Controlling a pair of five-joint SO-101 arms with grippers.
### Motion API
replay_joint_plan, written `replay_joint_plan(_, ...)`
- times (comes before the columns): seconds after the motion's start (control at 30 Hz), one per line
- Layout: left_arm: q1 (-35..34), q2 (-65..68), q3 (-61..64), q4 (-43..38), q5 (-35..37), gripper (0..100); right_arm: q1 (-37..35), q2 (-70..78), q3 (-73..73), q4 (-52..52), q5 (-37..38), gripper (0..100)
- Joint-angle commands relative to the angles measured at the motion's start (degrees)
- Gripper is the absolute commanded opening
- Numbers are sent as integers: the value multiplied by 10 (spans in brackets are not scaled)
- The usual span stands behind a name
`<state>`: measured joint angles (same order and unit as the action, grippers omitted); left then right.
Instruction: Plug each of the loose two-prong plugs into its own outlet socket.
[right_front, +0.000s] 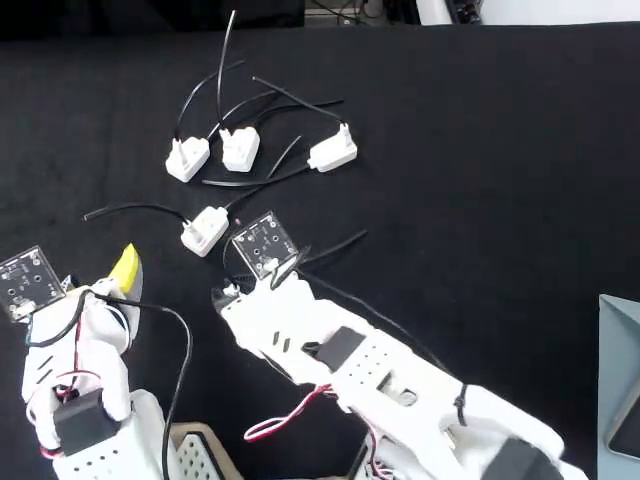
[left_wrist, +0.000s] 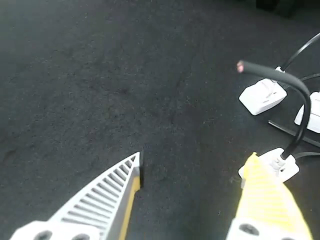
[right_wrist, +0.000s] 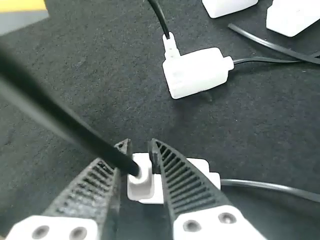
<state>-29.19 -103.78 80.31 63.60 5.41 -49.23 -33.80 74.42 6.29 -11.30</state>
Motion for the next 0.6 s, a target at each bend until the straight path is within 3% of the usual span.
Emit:
replay_joint_plan(0.0,-7,-5,-2,-11,3,320,-5,31,-7,-42,-7,11)
replay_joint_plan(0.57,-7,-5,-2,-11,1,320,-4,84,-2,-64,1,11)
